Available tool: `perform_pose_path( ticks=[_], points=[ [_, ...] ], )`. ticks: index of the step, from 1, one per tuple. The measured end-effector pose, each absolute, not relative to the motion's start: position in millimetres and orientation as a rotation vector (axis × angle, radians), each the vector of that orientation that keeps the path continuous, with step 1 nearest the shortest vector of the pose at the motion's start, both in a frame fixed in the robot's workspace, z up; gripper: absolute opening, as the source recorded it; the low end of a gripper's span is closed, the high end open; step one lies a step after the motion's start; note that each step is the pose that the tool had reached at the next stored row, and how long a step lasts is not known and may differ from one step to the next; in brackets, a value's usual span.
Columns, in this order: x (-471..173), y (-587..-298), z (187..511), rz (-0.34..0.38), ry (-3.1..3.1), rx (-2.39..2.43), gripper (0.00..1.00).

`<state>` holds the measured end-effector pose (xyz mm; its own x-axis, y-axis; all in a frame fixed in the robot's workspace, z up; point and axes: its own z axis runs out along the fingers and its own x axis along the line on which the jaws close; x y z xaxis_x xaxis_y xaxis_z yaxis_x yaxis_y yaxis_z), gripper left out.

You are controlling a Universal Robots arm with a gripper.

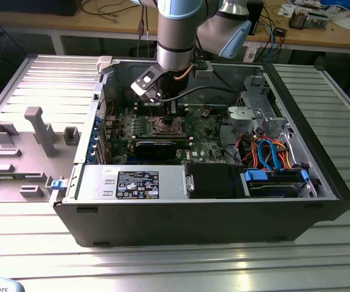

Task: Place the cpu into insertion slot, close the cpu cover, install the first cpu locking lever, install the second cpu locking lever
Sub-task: 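Install the first cpu locking lever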

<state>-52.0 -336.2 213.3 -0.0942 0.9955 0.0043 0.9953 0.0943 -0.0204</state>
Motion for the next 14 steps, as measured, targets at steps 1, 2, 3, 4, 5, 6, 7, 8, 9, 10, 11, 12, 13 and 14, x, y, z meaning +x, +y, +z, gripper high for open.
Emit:
perform_pose_path(
  ticks=[1,2,3,4,5,6,7,8,9,10,11,12,13,14],
  points=[
    [-52.0,-336.2,213.4,0.019,-2.311,-2.103,0.11],
    [-52.0,-336.2,213.4,0.019,-2.311,-2.103,0.11],
    [-52.0,-336.3,213.4,0.019,-2.311,-2.103,0.11],
    [-52.0,-336.2,213.4,0.019,-2.311,-2.103,0.11],
    [-52.0,-336.2,213.4,0.019,-2.311,-2.103,0.11],
    [-52.0,-336.3,213.5,0.019,-2.311,-2.103,0.11],
    [-52.0,-336.3,213.5,0.019,-2.311,-2.103,0.11],
    [-52.0,-336.3,213.6,0.019,-2.311,-2.103,0.11],
    [-52.0,-336.2,213.7,0.019,-2.311,-2.103,0.11],
    [-52.0,-336.3,214.0,0.020,-2.311,-2.103,0.11],
    [-52.0,-336.3,214.3,0.020,-2.311,-2.103,0.11],
    [-52.0,-336.3,214.8,0.019,-2.311,-2.103,0.11],
    [-52.0,-336.3,216.4,0.019,-2.311,-2.103,0.11],
    [-52.0,-336.3,217.7,0.019,-2.311,-2.103,0.11]
  ],
)
